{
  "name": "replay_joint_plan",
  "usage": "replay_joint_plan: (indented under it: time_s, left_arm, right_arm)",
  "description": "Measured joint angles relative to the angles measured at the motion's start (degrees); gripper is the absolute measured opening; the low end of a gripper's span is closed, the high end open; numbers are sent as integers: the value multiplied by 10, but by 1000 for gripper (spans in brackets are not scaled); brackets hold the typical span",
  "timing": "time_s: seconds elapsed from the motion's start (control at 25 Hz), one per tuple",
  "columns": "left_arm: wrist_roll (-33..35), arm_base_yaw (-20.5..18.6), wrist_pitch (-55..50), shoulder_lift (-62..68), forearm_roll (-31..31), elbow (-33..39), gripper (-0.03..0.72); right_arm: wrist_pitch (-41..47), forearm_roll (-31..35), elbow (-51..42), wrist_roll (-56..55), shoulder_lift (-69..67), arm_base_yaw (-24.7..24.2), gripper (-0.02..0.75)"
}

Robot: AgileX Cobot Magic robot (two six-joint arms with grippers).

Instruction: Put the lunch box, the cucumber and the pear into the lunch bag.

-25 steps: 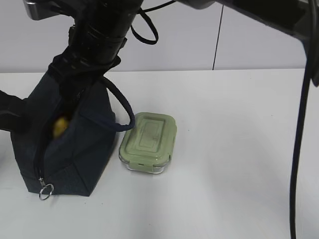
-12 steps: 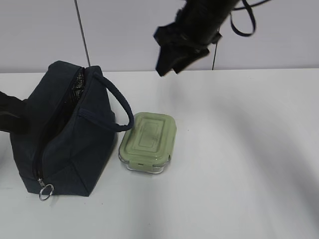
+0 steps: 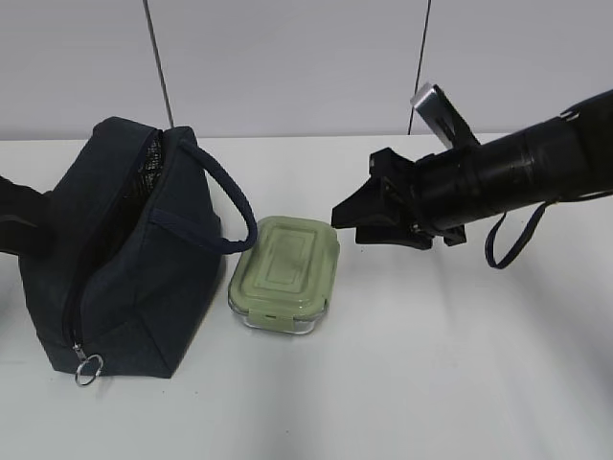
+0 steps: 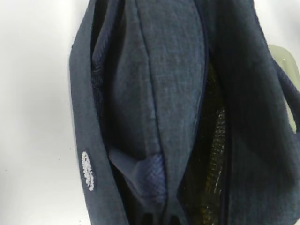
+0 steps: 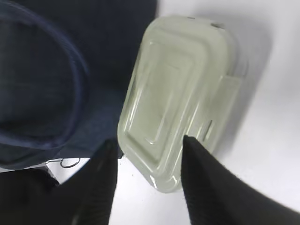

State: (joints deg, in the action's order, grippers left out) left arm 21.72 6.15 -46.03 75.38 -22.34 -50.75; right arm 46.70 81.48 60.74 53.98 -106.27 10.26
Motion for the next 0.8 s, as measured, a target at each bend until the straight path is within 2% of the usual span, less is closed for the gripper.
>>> replay_joint_plan:
  time_s: [0.12,0.4,0.8]
  left_arm:
    - [0,0,0,0,0,0,-14]
    - [0,0,-1,0,0,-2,-15]
    - [0,0,-2,0,2,-3,-15]
  right_arm:
    - [-5,27,-6,17,-25,0,371]
    - [8,97,-6,57,-82,0,524]
    - [50,151,-1,88,-148,1,545]
